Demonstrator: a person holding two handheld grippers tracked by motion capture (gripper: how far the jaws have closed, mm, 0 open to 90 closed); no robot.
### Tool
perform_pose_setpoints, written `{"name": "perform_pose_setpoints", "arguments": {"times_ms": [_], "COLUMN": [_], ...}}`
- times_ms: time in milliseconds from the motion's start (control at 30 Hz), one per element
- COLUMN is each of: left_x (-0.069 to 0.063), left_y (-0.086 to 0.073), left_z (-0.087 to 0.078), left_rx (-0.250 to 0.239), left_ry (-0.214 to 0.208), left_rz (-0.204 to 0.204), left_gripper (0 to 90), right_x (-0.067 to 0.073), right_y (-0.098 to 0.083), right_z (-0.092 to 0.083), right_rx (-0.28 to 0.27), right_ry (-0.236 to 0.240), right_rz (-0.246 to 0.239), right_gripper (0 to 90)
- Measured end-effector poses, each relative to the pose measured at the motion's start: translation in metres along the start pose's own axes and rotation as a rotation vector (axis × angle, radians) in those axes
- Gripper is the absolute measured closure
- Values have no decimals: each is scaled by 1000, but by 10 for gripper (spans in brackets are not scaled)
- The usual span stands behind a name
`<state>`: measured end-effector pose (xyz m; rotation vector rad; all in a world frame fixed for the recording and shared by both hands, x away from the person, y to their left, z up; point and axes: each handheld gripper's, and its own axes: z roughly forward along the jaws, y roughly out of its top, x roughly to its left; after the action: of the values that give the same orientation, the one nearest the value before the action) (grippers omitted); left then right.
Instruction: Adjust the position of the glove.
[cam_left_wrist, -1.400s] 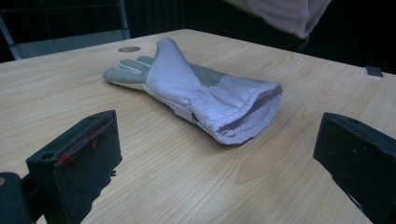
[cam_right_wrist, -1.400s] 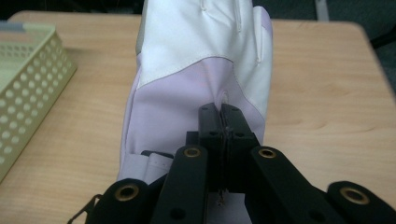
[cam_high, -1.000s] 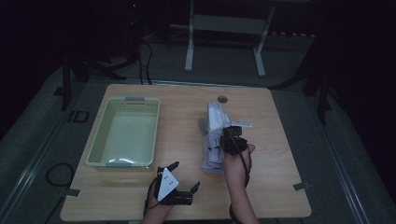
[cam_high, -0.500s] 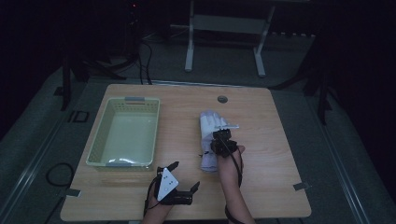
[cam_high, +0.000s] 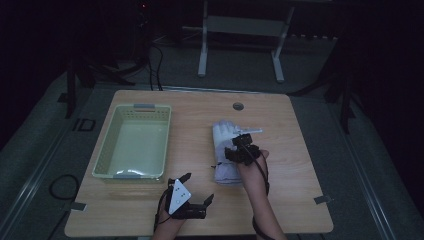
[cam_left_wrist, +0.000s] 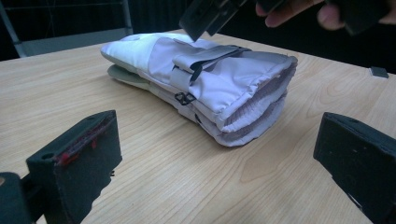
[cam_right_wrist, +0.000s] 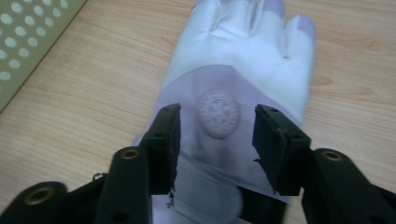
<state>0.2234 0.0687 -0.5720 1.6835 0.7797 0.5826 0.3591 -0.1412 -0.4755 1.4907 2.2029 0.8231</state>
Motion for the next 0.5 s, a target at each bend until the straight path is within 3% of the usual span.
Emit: {"name": "perform_pose_setpoints", "arguments": {"times_ms": [167, 300, 333, 400, 500], "left_x": [1, 0, 0, 0, 1], "left_y": [0, 0, 0, 0, 0], "left_z": [0, 1, 1, 1, 1], "left_rx": [0, 7, 6, 7, 9], "left_ry": [10, 23, 22, 21, 27], "left_rz": [-13, -11, -12, -17, -27], "left_gripper": [9, 9, 9, 9, 9], "right_x": [-12, -17, -19, -23, -27], "right_y": [2, 2, 2, 2, 3], "right_z": [-9, -9, -10, -10, -14], "right_rx": [-17, -28, -44, -44, -67], "right_ry": [53, 56, 49, 81, 116], "right_rz": [-16, 4, 6, 18, -5], "right_gripper": [422, 361, 315, 282, 157]}}
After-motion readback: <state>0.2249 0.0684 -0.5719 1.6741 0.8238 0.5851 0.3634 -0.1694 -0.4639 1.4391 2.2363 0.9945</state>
